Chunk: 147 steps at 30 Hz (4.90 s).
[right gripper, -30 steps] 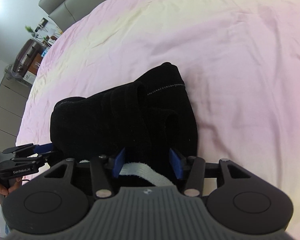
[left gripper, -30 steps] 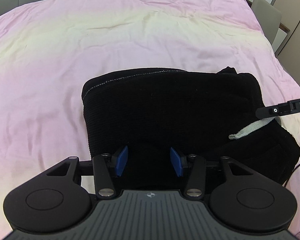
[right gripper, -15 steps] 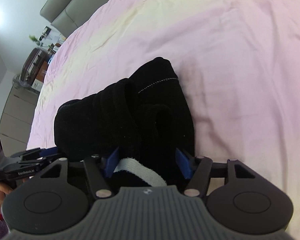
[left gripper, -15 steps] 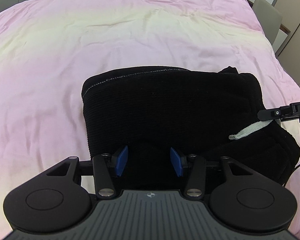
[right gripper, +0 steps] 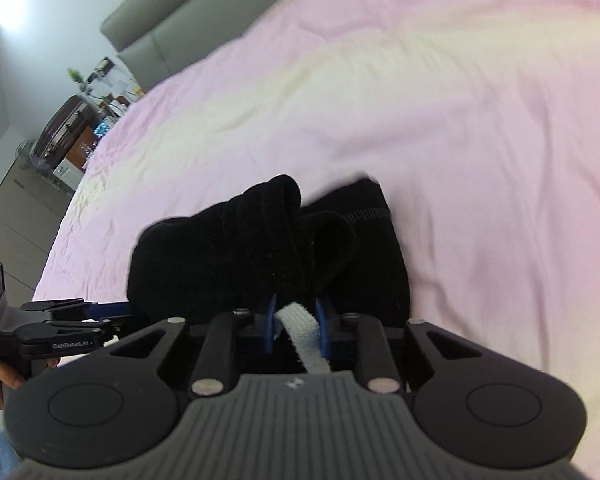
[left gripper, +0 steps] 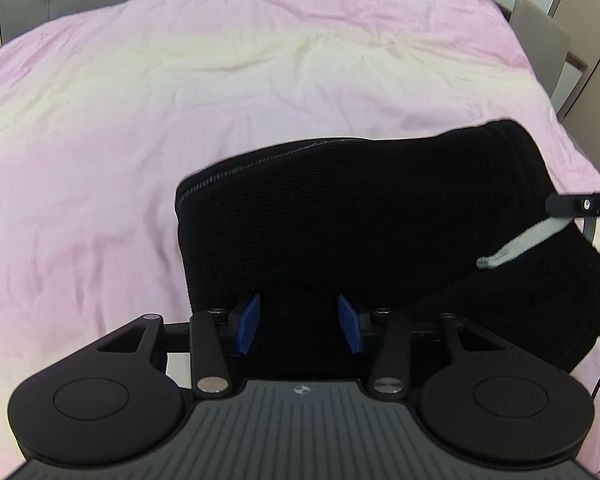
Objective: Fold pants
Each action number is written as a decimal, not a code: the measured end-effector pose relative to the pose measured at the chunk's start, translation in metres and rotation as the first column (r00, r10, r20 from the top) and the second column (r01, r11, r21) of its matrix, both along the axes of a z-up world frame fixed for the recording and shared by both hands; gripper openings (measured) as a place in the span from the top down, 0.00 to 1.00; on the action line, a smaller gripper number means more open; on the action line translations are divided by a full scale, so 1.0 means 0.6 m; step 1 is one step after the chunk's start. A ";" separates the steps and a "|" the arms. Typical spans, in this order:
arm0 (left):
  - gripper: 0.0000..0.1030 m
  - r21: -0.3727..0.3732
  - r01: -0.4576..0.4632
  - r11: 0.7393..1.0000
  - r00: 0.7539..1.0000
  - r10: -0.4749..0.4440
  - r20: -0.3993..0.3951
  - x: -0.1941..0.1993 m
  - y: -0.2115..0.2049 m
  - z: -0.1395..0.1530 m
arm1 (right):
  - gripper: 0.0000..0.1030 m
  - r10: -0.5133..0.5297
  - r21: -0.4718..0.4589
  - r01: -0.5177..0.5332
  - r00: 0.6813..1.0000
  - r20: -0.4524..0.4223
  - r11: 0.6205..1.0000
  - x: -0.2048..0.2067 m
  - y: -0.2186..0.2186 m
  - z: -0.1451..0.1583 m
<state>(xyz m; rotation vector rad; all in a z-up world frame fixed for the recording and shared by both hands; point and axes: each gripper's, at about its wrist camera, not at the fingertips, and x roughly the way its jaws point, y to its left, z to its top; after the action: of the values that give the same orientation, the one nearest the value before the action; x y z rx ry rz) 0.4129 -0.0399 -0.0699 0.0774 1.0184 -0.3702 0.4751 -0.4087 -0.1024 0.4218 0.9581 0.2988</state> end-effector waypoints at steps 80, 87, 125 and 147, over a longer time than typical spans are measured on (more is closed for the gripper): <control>0.53 0.235 0.017 0.972 1.000 -0.013 -0.016 -0.286 0.029 0.000 | 0.30 0.114 -0.418 -0.082 0.992 0.052 0.905 -0.133 0.082 -0.024; 0.29 0.149 0.017 0.989 0.998 -0.025 0.057 -0.262 0.039 0.051 | 0.14 0.040 -0.310 -0.035 0.999 0.011 0.950 -0.139 0.040 0.008; 0.50 -0.439 -0.244 0.865 0.953 0.131 -0.273 0.018 0.109 -0.093 | 0.41 0.068 0.135 -0.041 0.976 -0.207 0.990 0.090 -0.052 -0.157; 0.58 -0.232 -0.129 0.964 0.991 0.120 -0.051 -0.138 0.335 0.162 | 0.53 0.114 0.120 -0.109 0.993 -0.036 0.987 -0.062 0.258 0.091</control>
<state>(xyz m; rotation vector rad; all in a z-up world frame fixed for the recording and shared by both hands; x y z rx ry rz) 0.3302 0.1608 0.0274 -0.2065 1.0034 -0.3758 0.4381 -0.2540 -0.0477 0.4846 1.0111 0.4508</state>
